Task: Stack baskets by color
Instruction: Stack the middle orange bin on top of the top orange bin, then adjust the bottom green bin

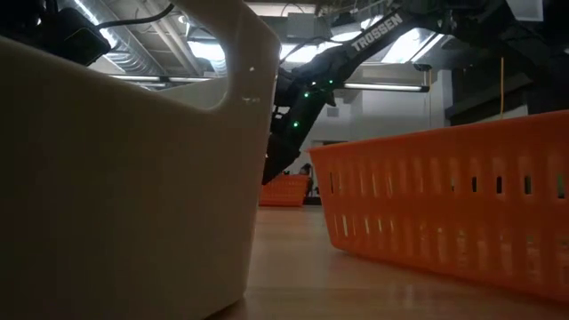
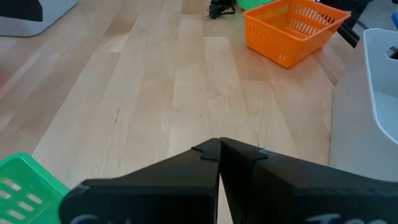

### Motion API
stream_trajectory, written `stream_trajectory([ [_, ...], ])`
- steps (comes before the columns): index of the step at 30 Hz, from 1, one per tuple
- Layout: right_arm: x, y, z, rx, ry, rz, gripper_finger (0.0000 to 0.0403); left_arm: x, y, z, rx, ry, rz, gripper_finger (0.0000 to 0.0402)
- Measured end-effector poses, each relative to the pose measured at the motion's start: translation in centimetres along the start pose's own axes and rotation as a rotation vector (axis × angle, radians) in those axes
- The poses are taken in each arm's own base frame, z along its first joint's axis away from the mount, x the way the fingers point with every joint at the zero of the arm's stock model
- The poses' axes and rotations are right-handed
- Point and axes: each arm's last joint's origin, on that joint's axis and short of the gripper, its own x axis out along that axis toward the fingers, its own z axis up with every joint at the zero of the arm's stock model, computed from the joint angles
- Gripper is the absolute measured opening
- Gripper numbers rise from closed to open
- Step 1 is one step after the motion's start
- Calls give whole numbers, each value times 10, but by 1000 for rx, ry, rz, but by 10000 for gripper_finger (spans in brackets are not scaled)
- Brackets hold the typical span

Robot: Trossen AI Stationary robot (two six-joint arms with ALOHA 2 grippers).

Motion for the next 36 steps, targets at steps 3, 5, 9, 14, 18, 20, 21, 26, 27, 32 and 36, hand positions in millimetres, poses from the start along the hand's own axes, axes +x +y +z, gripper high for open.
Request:
stream_trajectory([
  [3,0,-5,-1,7,-2,-25,52,0,0,0,0,0,0,0],
  [5,0,-8,-2,15,3,-35,52,0,0,0,0,0,0,0],
  [9,-1,-11,-4,26,4,-35,52,0,0,0,0,0,0,0],
  [14,-1,-6,-1,60,-28,44,52,0,0,0,0,1,0,0],
  [18,-9,4,14,60,-69,116,52,0,0,0,0,0,0,0],
  [20,-17,9,25,48,-89,138,52,0,0,0,0,0,0,0],
  [21,-21,12,31,41,-98,151,52,0,0,0,0,0,0,0],
  [26,-41,29,47,22,-56,220,52,0,0,0,-4,0,0,0],
  [27,-45,34,47,34,-13,243,52,0,0,0,-7,0,0,0],
  [32,-61,60,29,92,284,387,52,0,0,0,-8,0,1,0],
  [36,-66,85,15,143,488,444,52,0,0,0,-8,0,0,0],
])
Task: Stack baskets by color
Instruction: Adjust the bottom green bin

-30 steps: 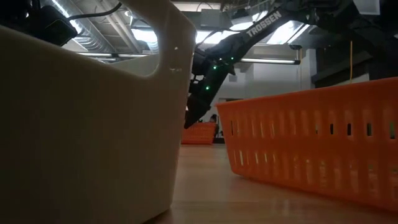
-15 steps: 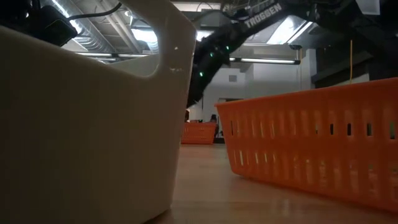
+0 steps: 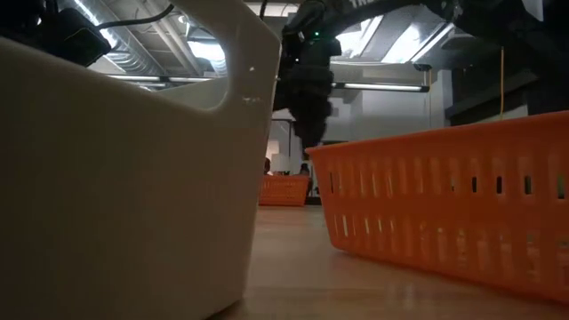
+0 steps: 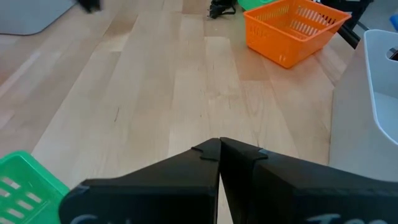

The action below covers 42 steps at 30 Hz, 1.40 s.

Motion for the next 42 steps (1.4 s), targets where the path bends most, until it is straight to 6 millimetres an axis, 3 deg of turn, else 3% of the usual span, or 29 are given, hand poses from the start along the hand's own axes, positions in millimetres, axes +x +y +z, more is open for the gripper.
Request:
stream_trajectory([
  [8,14,69,-22,-73,289,27,52,0,0,0,-1,0,0,0],
  [12,-5,103,-37,-122,255,12,52,0,0,0,0,0,0,0],
  [18,-23,143,-88,-18,229,-21,52,0,0,0,0,0,0,0],
  [23,-8,172,-136,124,156,-2,52,0,0,0,4,0,0,0],
  [31,20,198,-188,317,140,72,52,0,0,0,-1,-1,0,0],
  [42,60,190,-225,585,285,-57,52,0,0,0,-4,-4,0,0],
])
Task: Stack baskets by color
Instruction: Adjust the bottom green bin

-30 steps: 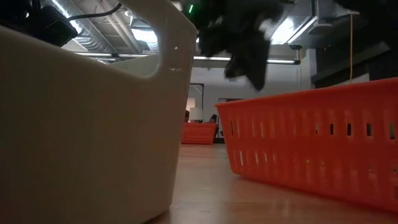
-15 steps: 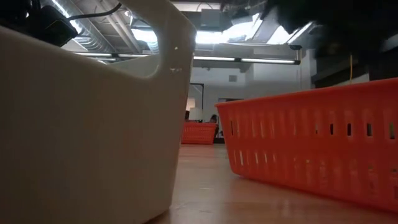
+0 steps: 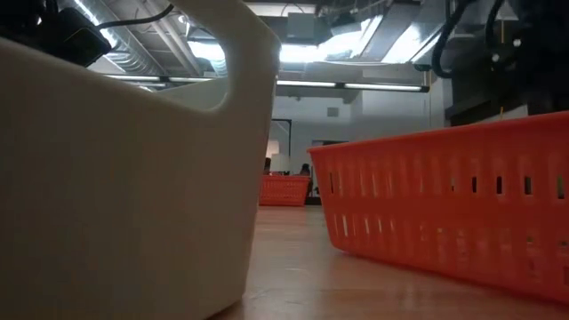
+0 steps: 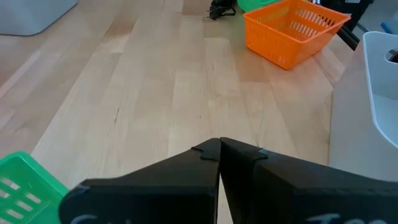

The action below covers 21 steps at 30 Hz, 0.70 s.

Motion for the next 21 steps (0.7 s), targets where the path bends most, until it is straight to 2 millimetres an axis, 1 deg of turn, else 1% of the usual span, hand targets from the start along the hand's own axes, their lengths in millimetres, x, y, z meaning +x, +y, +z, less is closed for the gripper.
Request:
stream_trajectory([
  [4,4,-2,0,13,6,-1,52,0,0,0,-1,0,0,0],
  [12,4,3,3,-6,-22,53,52,0,0,0,-3,-5,-1,0],
  [21,4,3,4,153,-20,57,52,0,0,0,-3,-5,-1,0],
])
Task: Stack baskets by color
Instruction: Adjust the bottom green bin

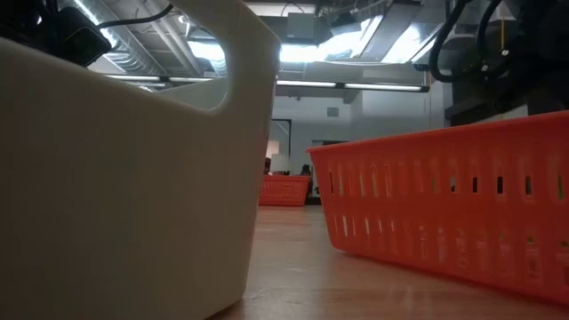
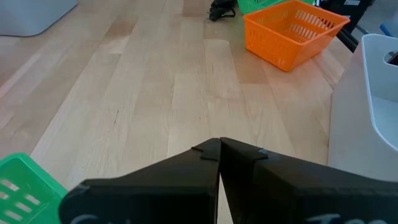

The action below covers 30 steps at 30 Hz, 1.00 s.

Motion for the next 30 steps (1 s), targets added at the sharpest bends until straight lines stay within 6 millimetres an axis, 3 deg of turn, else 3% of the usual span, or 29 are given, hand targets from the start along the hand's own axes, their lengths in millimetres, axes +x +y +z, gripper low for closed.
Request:
stream_trajectory([
  [11,-1,3,5,-15,-40,34,52,0,0,0,0,0,0,0],
  [19,-3,21,13,-228,-114,194,52,0,0,0,2,1,0,0],
  [27,26,24,28,-255,166,209,52,0,0,0,3,2,0,0],
  [30,34,23,38,-271,167,190,52,0,0,0,4,2,0,0],
])
